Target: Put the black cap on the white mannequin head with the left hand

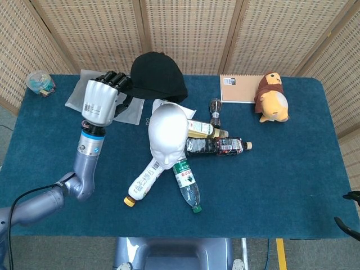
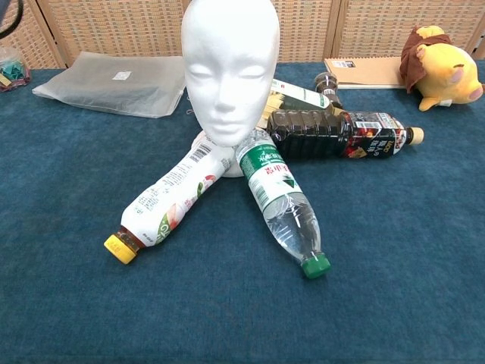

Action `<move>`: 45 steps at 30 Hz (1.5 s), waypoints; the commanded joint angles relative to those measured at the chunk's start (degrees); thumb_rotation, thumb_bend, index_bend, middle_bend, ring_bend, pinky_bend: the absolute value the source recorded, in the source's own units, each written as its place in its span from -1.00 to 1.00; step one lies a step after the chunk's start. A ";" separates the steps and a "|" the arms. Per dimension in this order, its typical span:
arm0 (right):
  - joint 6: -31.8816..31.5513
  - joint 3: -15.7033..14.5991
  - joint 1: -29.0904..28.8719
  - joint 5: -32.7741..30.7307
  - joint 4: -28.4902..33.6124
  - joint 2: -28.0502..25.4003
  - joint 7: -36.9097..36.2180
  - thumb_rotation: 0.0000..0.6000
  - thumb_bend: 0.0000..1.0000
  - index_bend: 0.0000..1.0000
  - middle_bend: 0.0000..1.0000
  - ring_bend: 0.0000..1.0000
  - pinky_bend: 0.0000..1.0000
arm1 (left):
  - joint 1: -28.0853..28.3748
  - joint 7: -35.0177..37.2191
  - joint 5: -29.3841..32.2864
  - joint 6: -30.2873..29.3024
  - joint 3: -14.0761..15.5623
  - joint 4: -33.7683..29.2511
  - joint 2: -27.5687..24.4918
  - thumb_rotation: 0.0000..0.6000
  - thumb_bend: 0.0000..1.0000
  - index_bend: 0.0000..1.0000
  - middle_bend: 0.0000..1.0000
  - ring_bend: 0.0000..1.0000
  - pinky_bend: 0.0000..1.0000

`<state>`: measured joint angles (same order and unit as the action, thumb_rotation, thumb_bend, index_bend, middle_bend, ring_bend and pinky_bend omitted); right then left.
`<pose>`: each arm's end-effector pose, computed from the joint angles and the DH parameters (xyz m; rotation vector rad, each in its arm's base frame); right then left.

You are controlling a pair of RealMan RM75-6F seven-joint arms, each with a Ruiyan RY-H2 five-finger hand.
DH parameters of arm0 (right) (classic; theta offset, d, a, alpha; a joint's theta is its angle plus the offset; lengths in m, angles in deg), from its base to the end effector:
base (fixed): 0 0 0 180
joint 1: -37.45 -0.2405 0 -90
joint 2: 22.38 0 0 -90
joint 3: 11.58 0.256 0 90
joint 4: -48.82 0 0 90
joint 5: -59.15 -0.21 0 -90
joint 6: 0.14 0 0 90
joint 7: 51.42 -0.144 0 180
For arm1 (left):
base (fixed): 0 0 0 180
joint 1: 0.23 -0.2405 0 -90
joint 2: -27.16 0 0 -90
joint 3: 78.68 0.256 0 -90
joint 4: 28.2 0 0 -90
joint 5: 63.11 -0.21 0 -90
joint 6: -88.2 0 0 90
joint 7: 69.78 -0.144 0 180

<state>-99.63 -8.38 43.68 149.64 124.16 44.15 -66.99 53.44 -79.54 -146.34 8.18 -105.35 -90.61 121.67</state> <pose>-0.3600 -0.1135 0.2027 1.2357 -0.7927 0.9808 -0.0449 0.4254 0.0951 -1.3662 -0.2615 -1.5439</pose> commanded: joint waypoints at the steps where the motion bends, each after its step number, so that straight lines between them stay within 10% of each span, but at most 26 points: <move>1: 0.11 -0.02 -0.02 -0.01 -0.11 0.10 -0.04 1.00 -0.65 -0.26 -0.33 -0.32 -0.41 | 2.84 0.08 0.48 0.63 -0.91 1.96 2.50 1.00 -0.03 0.50 0.11 -0.02 0.50; 45: 0.27 -0.08 0.01 0.08 -1.15 0.67 -0.96 1.00 -0.66 -0.27 -0.33 -0.32 -0.41 | -7.41 -6.88 -14.56 -8.66 16.85 -11.56 -3.37 1.00 -0.07 0.50 0.11 -0.02 0.46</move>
<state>-99.36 -8.46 43.69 149.71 122.99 44.83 -67.95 46.20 -86.31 -160.67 -0.39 -88.74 -102.05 118.22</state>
